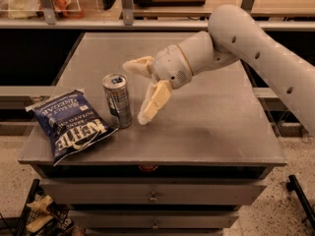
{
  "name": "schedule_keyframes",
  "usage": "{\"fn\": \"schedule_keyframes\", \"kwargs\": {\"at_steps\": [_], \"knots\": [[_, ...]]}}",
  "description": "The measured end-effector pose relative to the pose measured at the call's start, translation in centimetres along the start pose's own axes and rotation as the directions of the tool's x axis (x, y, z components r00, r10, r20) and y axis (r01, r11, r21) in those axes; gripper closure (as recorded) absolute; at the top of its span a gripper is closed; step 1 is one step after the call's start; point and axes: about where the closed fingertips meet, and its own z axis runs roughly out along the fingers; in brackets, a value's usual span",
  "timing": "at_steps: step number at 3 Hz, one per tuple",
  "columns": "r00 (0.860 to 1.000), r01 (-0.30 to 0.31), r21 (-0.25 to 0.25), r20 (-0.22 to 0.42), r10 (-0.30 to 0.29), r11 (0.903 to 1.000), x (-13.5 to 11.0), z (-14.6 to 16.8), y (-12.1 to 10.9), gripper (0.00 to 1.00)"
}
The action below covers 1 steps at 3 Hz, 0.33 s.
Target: Move redbull can near blue chip bag
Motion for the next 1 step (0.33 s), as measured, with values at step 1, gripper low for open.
{"fn": "schedule_keyframes", "kwargs": {"at_steps": [1], "knots": [[0.999, -0.004, -0.018, -0.043, 0.004, 0.9998, 1.61, -2.56, 0.10, 0.00]]}}
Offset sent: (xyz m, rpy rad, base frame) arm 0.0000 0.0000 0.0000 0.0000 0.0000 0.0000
